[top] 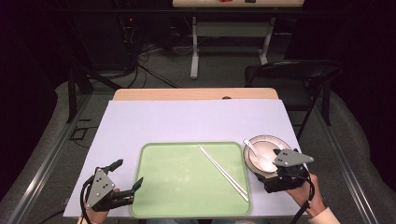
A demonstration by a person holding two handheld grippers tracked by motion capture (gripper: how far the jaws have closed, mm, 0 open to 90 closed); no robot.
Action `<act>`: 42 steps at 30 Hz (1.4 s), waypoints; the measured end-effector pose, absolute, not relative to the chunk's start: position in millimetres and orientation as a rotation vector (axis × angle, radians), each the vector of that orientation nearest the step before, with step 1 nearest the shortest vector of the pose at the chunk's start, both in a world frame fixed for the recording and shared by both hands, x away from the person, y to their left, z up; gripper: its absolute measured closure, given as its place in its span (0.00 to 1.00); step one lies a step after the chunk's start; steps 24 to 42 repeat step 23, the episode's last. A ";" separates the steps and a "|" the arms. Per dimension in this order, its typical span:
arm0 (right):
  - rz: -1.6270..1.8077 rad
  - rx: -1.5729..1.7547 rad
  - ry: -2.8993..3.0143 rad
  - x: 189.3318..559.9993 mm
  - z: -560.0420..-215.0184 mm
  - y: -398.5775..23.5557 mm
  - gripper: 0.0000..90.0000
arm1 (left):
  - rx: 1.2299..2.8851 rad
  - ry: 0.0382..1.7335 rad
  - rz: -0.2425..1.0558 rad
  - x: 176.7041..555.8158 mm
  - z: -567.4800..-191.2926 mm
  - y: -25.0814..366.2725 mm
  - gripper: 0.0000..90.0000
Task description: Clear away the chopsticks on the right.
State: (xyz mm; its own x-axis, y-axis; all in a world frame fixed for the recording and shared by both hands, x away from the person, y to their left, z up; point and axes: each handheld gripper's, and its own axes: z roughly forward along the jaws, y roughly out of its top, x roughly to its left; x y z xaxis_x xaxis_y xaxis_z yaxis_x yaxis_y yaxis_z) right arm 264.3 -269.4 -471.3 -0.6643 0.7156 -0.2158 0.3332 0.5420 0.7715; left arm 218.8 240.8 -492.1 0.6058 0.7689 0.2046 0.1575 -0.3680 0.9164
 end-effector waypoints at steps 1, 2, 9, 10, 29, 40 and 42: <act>0.975 0.849 2.259 262.4 -472.6 -272.4 0.02 | 1.861 0.751 0.793 218.8 -492.2 240.8 0.17; 0.977 0.849 2.259 260.2 -473.7 -275.5 0.02 | 1.861 0.751 0.793 218.9 -492.2 240.9 0.17; 1.014 0.850 2.178 240.6 -483.3 -297.7 0.01 | 1.870 0.748 0.793 219.4 -492.5 240.3 0.17; 1.017 0.853 2.176 238.3 -484.9 -300.3 0.01 | 1.869 0.749 0.795 219.5 -492.5 240.2 0.17; 1.038 0.893 2.165 218.3 -500.6 -317.6 0.00 | 1.867 0.751 0.793 220.0 -492.8 239.4 0.17; 1.038 0.893 2.165 218.3 -500.6 -317.6 0.00 | 1.867 0.751 0.793 220.0 -492.8 239.4 0.17; 1.038 0.893 2.165 218.3 -500.6 -317.6 0.00 | 1.867 0.751 0.793 220.0 -492.8 239.4 0.17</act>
